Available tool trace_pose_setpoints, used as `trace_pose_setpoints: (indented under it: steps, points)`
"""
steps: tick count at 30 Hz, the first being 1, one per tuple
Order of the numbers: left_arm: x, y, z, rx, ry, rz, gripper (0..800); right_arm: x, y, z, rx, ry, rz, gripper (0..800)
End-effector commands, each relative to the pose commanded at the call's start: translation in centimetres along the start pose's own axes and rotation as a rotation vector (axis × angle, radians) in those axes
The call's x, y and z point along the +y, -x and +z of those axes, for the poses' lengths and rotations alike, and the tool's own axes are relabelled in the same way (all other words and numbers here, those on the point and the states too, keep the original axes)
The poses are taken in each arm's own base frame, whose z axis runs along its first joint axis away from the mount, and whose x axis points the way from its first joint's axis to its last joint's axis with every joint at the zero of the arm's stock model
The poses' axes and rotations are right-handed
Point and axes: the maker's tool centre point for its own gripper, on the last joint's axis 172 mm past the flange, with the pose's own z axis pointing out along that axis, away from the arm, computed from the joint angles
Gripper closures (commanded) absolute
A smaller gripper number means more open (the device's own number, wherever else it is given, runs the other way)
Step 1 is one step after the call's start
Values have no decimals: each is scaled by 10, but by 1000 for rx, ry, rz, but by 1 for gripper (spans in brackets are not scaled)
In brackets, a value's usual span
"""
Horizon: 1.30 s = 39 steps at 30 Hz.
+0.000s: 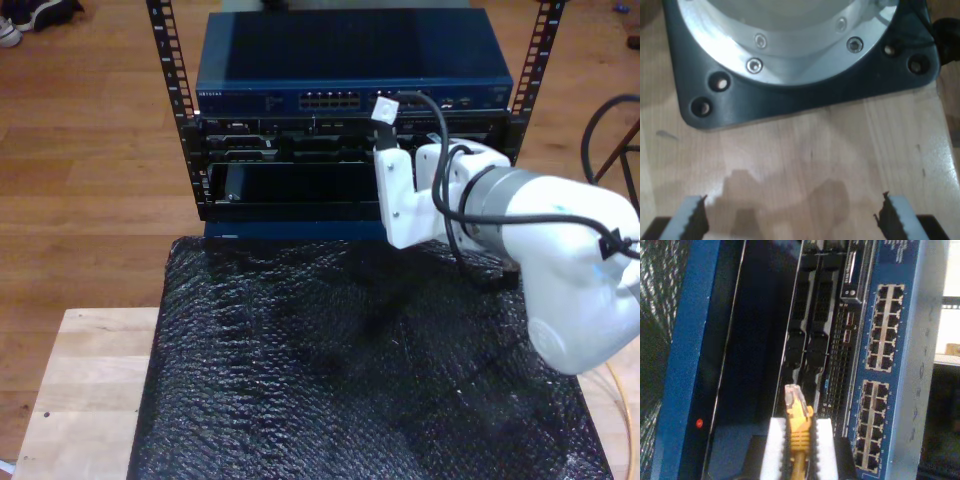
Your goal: Grab the cable and plug it in
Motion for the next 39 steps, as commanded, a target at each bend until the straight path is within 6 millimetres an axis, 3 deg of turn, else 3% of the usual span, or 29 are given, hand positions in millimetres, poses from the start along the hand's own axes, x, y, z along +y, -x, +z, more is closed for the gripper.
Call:
trace_pose_setpoints:
  steps: [4,9,13,21,25,28,32,39]
  points:
    - [0,0,0,0,0,0,0,-8,-13,-3,36,11,-53,799]
    - [0,0,0,0,0,0,0,20,-31,-17,97,132,-77,799]
    - [0,0,0,0,0,0,0,19,-25,-6,90,121,-67,800]
    - [0,0,0,0,0,0,0,43,-23,12,93,148,-77,800]
    - [0,0,0,0,0,0,0,34,-25,25,107,142,-67,800]
    - [0,0,0,0,0,0,0,50,-32,19,146,232,-50,800]
    - [0,0,0,0,0,0,0,41,-35,23,189,302,2,800]
    - [0,0,0,0,0,0,0,48,-9,22,152,416,123,799]
